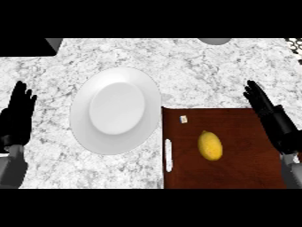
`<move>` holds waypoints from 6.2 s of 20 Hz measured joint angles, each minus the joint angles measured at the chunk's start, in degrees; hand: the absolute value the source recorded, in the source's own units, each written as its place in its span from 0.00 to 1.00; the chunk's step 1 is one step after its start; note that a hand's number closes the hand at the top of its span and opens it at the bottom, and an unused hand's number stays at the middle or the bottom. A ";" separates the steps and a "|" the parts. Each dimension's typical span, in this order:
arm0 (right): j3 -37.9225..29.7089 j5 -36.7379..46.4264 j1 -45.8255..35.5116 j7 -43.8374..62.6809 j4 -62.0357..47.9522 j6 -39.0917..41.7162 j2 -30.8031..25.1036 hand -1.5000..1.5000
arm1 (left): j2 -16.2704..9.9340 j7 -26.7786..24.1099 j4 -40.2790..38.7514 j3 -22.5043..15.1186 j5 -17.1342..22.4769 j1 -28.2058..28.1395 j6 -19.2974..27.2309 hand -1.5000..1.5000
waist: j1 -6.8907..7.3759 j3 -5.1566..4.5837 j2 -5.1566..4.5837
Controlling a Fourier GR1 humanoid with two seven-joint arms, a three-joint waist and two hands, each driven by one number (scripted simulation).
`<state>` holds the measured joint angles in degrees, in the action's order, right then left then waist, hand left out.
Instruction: Pick the lemon from the tray and place it in the plate
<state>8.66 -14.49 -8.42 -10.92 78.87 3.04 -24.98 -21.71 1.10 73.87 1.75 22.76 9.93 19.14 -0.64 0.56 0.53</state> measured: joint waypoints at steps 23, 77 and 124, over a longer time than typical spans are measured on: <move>-15.31 8.41 10.46 2.28 17.40 -13.39 -8.25 0.00 | 5.68 7.67 8.79 -14.86 -6.24 -9.19 -6.40 0.50 | -0.07 -0.37 -0.09; 14.54 53.18 0.33 48.95 17.06 5.82 8.34 0.00 | 12.06 10.53 10.41 -9.73 -13.45 -10.23 -11.80 0.50 | 0.83 -0.27 -0.28; 35.64 97.33 -22.27 76.07 10.88 -30.38 24.29 1.00 | 14.44 10.92 8.44 -10.37 -15.64 -7.50 -15.69 0.50 | 5.94 -0.35 -0.40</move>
<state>44.30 82.85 -30.69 65.15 89.75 -27.34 -0.69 -7.27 12.03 82.30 -8.63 7.12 2.43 3.45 5.29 0.21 0.12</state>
